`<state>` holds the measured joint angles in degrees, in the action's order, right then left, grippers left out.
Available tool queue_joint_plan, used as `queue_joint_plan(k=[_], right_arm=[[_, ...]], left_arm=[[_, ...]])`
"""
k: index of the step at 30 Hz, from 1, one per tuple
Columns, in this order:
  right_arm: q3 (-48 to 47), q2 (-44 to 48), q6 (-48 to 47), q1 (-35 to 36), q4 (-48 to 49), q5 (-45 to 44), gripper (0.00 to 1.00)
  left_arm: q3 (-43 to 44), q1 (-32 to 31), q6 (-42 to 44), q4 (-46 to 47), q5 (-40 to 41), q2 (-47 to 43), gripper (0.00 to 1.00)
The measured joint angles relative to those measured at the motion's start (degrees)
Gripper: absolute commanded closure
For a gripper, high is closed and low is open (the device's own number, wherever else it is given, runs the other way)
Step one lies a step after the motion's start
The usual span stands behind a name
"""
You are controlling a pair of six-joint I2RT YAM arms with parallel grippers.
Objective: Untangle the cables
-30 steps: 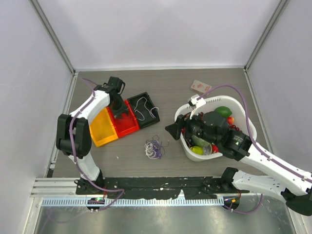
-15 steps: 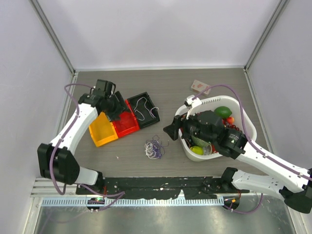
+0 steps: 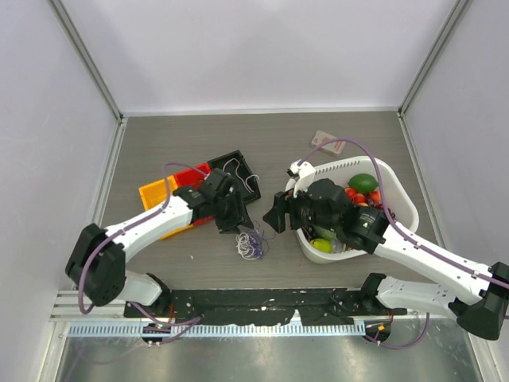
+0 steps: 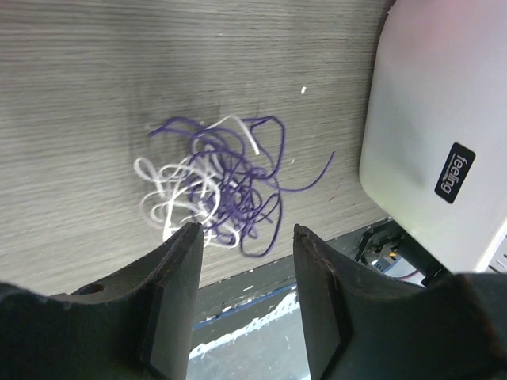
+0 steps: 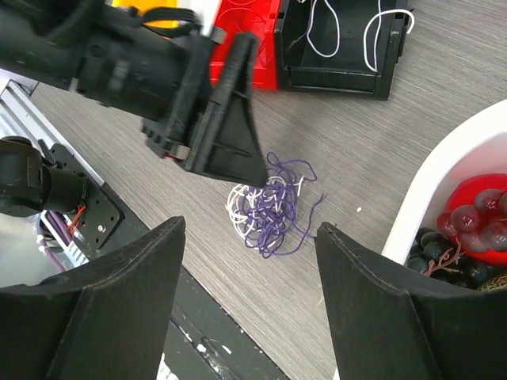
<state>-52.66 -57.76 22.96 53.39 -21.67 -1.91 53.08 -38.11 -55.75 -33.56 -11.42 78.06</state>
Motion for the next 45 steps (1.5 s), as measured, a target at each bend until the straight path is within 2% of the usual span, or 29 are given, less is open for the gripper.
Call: queue_joint_plan(k=[4,8,11,12,15,18,23,25,29,30,32,38,45], right_arm=[[-0.1,0.9,0.8,0.0,-0.7,0.2,0.29],[-0.1,3.1,1.4,0.0,-0.9,0.1,0.29],[-0.1,4.7,1.5,0.0,-1.2,0.1,0.30],[-0.1,5.1,1.5,0.0,-1.2,0.0,0.30],[-0.1,5.7,1.5,0.0,-1.8,-0.2,0.30],[-0.1,5.8,1.5,0.0,-2.2,-0.5,0.30],[-0.1,5.7,1.5,0.0,-2.4,-0.5,0.30],[-0.1,5.6,1.5,0.0,-2.3,-0.5,0.30],[-0.1,4.6,1.5,0.0,-2.3,0.2,0.30],[-0.1,4.5,1.5,0.0,-2.3,0.3,0.30],[-0.1,4.2,1.5,0.0,-2.3,0.5,0.30],[0.3,3.1,1.7,0.0,-1.5,2.7,0.26],[3.7,0.4,1.7,0.2,1.8,7.2,0.24]], left_arm=[[2.6,-2.8,-0.6,2.7,0.0,6.3,0.51],[5.4,-5.0,-0.7,3.8,0.2,11.7,0.69],[7.3,-6.3,-0.6,3.7,0.7,14.4,0.76],[7.6,-6.8,-0.6,3.4,1.0,14.6,0.75],[7.7,-8.0,-0.5,2.5,2.0,13.9,0.53],[7.1,-8.5,-0.7,1.6,3.4,11.5,0.48],[5.1,-8.7,-1.6,1.7,4.3,6.5,0.61],[4.2,-8.7,-2.2,2.4,4.2,6.4,0.63],[2.1,-8.7,-2.9,2.9,3.8,7.2,0.74],[2.1,-8.7,-3.0,2.9,3.8,7.6,0.79],[2.1,-8.7,-3.1,3.0,3.8,8.7,1.00],[3.0,-8.7,-3.3,-0.6,5.7,7.1,1.00],[7.3,-8.6,-4.0,-6.4,8.2,-10.3,1.00]])
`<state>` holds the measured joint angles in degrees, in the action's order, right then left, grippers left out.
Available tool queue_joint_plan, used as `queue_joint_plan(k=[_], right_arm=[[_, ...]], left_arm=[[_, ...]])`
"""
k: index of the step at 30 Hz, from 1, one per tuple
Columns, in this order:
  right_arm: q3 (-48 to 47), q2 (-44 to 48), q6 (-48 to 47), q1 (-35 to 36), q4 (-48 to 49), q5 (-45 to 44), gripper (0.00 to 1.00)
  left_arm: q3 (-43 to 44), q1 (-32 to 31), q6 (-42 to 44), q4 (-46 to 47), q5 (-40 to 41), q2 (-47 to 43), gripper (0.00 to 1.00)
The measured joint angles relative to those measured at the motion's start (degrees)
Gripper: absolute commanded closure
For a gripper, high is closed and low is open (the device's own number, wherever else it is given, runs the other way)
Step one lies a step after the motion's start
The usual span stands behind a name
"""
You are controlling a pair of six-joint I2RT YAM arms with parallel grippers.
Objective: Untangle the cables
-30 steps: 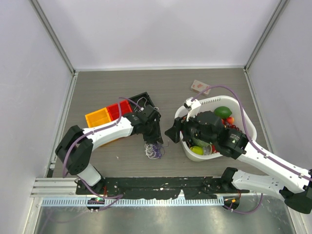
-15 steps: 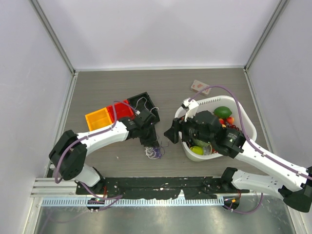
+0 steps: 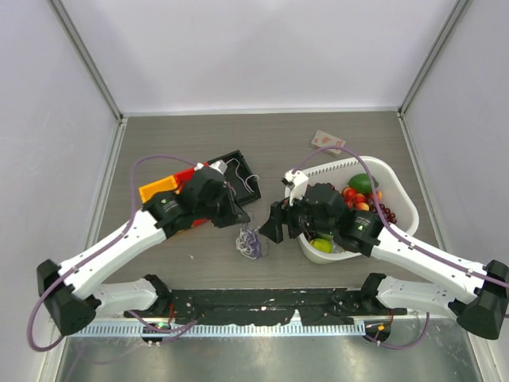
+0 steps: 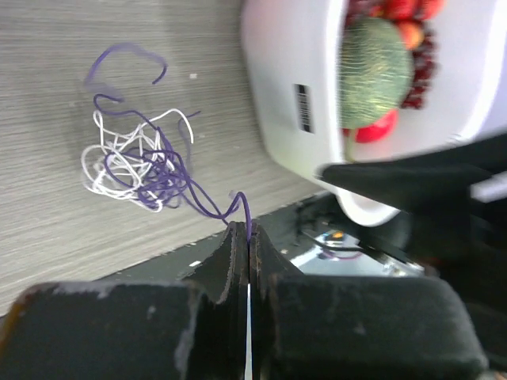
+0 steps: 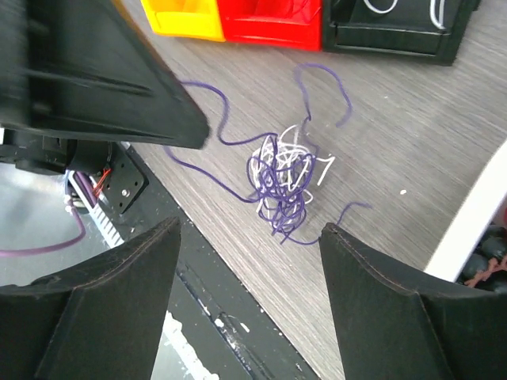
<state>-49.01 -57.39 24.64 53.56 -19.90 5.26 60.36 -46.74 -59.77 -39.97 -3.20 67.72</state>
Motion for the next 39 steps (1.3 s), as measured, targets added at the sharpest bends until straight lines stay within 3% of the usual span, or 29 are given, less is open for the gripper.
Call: queue_joint_plan(k=[7,14,17,25,35,39], right_arm=[[0.5,-1.8,-0.7,1.5,5.8,2.7,0.24],[-0.1,-2.4,-0.9,2.3,13.1,4.2,0.26],[-2.6,-4.6,-1.2,3.2,15.4,2.7,0.32],[-9.0,-8.3,-2.9,3.8,17.8,-6.0,0.31],[-5.2,-7.9,-3.5,4.2,23.0,-7.9,0.64],[4.1,-9.0,-2.9,4.5,26.4,-7.6,0.65]], left_arm=[[5.0,0.0,-3.8,-1.6,-1.8,-8.0,1.00],[18.2,0.0,-5.9,-3.1,-1.9,-8.4,1.00],[21.4,0.0,-6.3,-3.0,-2.7,-8.2,1.00],[23.1,0.0,-8.8,-3.0,-4.3,-6.9,1.00],[27.3,0.0,-10.1,-2.6,-5.0,-5.0,1.00],[33.7,0.0,-9.5,-2.5,-4.8,-3.0,1.00]])
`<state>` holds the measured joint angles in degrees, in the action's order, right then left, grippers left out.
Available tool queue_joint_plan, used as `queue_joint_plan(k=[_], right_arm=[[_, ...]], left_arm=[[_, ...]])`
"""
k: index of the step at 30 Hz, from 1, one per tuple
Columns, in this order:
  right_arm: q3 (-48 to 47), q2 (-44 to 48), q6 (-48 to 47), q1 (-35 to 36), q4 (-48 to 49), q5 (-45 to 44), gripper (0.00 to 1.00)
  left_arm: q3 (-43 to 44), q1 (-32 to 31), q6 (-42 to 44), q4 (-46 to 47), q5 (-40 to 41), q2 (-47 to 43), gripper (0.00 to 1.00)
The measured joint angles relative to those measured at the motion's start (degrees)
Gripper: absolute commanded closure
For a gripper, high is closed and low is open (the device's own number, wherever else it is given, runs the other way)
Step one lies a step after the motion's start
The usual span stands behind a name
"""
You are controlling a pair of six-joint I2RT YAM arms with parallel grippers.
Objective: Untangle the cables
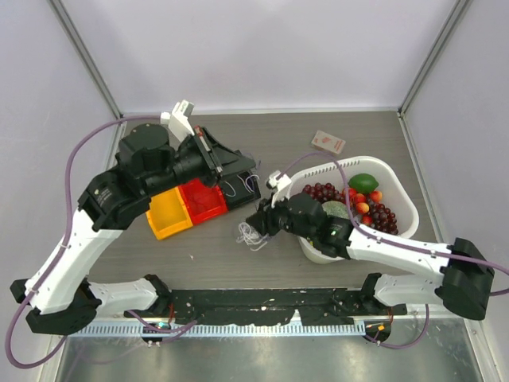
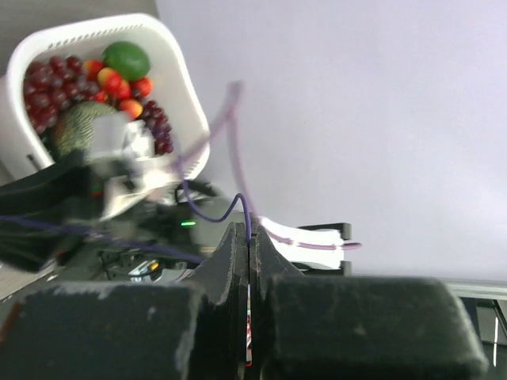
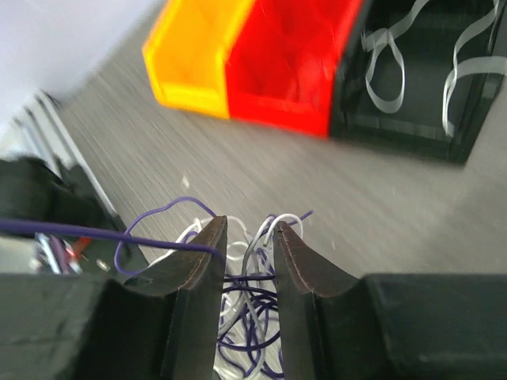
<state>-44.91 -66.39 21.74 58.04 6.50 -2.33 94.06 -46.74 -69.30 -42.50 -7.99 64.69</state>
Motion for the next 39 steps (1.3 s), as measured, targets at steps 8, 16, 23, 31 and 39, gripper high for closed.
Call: queue_joint_plan(k=[8,16,23,31,39], right_arm=[[10.5,-8.3,0.8,0.1,-1.5,2.4,0.50],[9.1,-5.6,0.7,0.3,-6.0,3.6,0.39],[-0.9,7.0,0.1,0.3,-13.4,2.8,0.38],[-5.9,13.4,-0.9,0.3,-17.0,-1.5,0.37],[-5.9,14.0,-0.6,0.3,-20.9,-3.9,0.37]], left_arm=[[9.9,0.0,2.7,0.9,3.7,0.3,1.00],[18.1,0.0,5.9,-4.1,12.1,0.8,1.00],[18.3,1.6,5.6,-17.9,22.4,1.7,1.00],[2.3,20.1,8.1,-23.7,19.3,2.0,1.00],[-7.8,35.7,12.0,-24.2,13.7,1.2,1.00]])
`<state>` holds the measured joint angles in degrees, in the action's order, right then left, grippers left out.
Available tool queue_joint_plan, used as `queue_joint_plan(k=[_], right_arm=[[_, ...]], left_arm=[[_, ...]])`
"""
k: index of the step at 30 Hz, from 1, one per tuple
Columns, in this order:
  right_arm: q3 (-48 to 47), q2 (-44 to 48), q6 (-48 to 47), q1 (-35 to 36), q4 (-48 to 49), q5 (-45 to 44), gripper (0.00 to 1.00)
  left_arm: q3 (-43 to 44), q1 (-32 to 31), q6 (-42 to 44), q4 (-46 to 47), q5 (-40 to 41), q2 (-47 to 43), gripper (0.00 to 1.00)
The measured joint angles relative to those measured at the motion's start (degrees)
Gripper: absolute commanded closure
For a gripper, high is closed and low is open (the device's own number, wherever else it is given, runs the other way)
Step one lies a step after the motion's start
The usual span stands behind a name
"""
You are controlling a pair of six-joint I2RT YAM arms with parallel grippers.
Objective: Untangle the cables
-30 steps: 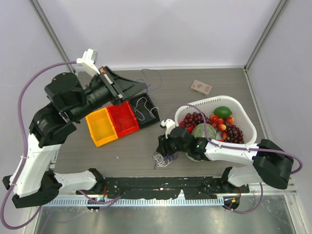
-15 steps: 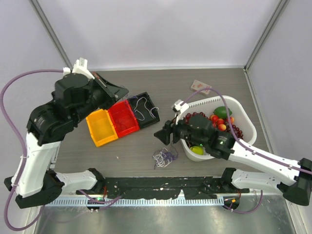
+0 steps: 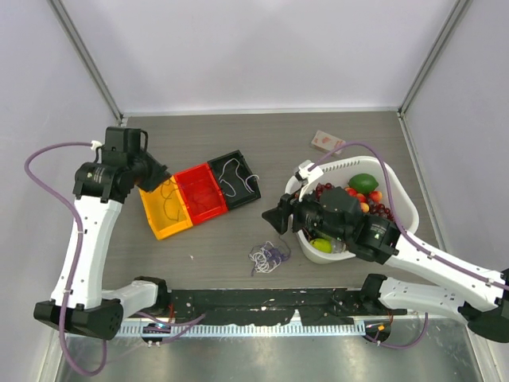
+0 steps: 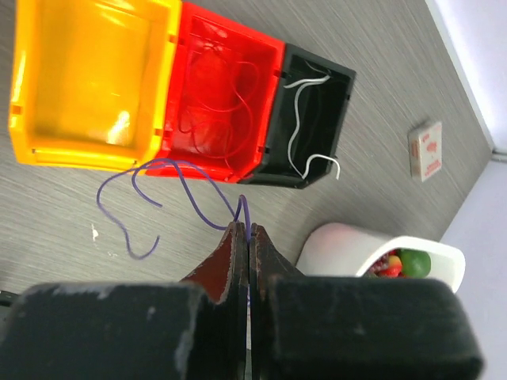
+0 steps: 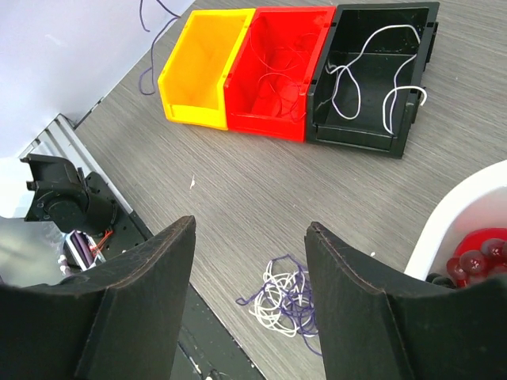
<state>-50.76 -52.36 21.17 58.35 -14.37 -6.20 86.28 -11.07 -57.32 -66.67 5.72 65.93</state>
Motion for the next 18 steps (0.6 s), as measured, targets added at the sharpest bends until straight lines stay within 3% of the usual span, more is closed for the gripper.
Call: queue_joint_plan(k=[14,15,16,18], right_arm=[[0.0,2.8,0.0,0.0,-1.6,-1.7,0.37],[0.0,2.8,0.0,0.0,-1.7,-1.8,0.37],[0.0,2.9,0.0,0.0,-2.0,-1.9,0.37],[0.1,2.9,0.0,0.0,-2.1,-1.9,0.37]], left_arm=[[-11.6,13.2,2.3,5.8,-7.0,2.6,0.99],[-12.1,13.7,2.6,6.3,-7.0,3.4,0.91],[-13.1,14.4,3.5,7.1,-7.1,5.7,0.66],[-13.4,14.5,4.3,7.3,-7.1,6.3,0.49]])
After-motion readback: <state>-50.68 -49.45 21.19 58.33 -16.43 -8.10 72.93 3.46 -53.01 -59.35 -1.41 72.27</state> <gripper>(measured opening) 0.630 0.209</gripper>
